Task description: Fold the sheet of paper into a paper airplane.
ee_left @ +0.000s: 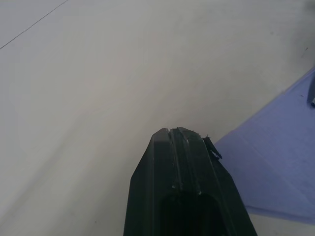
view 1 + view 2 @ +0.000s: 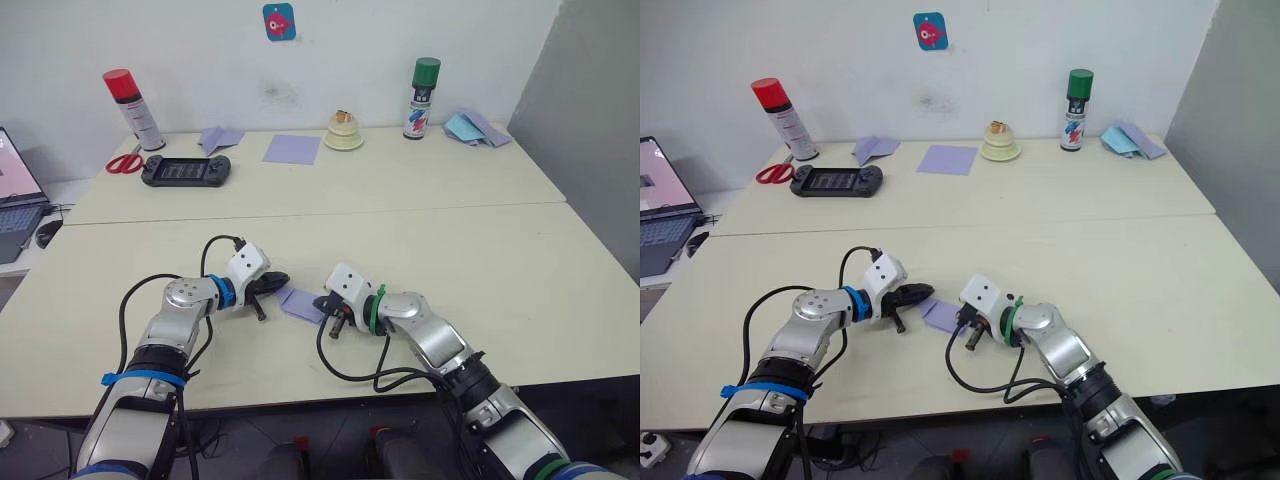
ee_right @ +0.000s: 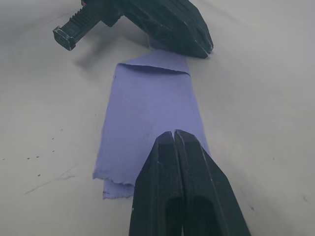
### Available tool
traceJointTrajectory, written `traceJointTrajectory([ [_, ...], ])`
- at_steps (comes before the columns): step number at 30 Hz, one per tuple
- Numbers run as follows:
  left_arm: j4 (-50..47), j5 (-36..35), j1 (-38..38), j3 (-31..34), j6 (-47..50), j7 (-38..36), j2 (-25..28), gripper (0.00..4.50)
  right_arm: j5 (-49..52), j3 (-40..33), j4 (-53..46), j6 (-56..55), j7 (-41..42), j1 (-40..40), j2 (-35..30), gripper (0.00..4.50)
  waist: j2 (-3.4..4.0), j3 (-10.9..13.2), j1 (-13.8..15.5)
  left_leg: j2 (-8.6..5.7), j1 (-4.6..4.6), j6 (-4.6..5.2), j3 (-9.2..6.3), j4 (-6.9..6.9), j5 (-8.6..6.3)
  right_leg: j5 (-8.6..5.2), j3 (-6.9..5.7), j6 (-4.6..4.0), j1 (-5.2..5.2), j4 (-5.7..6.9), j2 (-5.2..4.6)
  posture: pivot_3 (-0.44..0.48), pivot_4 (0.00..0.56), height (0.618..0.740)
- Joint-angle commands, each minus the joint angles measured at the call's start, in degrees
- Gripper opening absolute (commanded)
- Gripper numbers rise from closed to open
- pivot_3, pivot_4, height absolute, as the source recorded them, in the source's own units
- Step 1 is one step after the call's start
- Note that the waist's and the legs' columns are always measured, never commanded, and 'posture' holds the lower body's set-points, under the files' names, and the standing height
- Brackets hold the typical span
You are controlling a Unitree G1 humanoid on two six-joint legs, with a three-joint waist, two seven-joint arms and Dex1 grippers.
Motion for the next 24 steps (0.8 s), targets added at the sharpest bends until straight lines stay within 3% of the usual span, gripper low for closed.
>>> traceJointTrajectory([
  [1,6.7,1.7,3.7,0.6,6.8,1.1,2.9,0.00,-1.5,0.8,2.5,0.7,0.0,0.3,-0.6,0.03,0.00,0.0,-0.2,0.01,0.03,0.00,-0.01,-0.01,0.00,-0.02,-0.01,-0.03,0.02,0.00,0.01,0.000,0.150,0.740],
  [13,8.1,-3.0,0.8,4.9,11.9,2.0,6.2,0.00,-1.6,1.9,2.7,0.6,0.4,0.2,-0.4,0.03,-0.09,0.1,-1.1,0.16,0.10,0.00,-0.01,-0.14,0.00,-0.05,0.00,-0.07,-0.01,0.02,0.16,0.000,0.150,0.740],
  [24,5.3,-7.0,0.6,6.4,20.4,0.0,6.2,0.00,-1.6,2.1,3.1,0.3,0.5,-0.3,-0.1,0.03,-0.12,0.2,-1.2,0.86,0.12,-0.02,0.08,-0.44,-0.01,-0.13,0.02,-0.22,-0.26,0.03,0.95,0.000,0.150,0.740],
])
